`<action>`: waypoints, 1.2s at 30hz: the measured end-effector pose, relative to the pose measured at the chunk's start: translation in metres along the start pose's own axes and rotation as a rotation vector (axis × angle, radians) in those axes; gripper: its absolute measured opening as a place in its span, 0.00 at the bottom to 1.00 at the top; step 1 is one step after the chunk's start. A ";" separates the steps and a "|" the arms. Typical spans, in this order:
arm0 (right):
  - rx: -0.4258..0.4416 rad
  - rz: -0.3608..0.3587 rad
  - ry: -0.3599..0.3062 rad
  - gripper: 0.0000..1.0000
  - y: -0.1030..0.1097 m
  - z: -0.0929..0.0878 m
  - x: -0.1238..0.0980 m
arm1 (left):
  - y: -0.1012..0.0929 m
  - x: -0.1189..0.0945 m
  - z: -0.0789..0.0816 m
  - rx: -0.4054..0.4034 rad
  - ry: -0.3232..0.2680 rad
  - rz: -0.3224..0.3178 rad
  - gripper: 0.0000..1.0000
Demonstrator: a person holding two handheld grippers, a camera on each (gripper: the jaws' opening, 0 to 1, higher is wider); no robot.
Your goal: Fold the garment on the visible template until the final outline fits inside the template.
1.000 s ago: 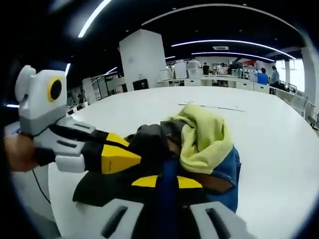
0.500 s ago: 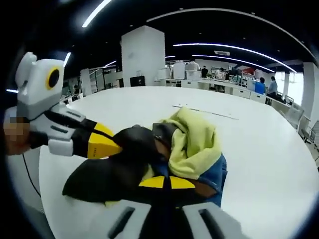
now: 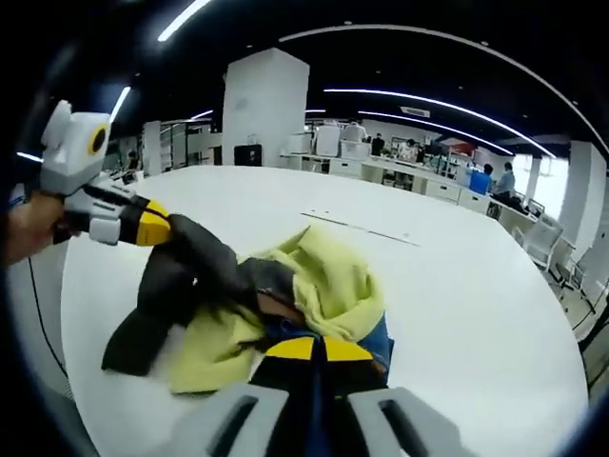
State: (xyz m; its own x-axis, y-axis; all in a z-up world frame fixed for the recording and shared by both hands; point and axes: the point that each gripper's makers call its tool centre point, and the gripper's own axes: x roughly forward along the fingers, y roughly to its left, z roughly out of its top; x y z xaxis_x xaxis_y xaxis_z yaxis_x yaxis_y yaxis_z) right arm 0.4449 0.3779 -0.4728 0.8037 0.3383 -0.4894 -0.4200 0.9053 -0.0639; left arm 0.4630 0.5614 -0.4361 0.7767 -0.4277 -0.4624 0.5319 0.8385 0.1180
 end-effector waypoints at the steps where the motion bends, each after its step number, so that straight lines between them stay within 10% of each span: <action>1: 0.006 -0.013 0.002 0.00 -0.005 0.001 -0.001 | 0.005 -0.001 0.000 -0.005 0.001 0.013 0.00; 11: 0.008 -0.086 -0.002 0.00 -0.039 0.009 -0.009 | 0.053 -0.011 0.002 -0.137 -0.021 0.106 0.00; 36: 0.092 -0.237 0.008 0.00 -0.141 0.025 -0.015 | 0.123 -0.021 0.016 -0.171 -0.037 0.242 0.00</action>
State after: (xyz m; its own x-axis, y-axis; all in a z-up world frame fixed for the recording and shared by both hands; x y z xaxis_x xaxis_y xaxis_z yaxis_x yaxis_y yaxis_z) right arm 0.5029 0.2518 -0.4347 0.8717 0.1122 -0.4770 -0.1796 0.9788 -0.0981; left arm 0.5176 0.6682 -0.3972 0.8874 -0.2182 -0.4061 0.2682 0.9608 0.0698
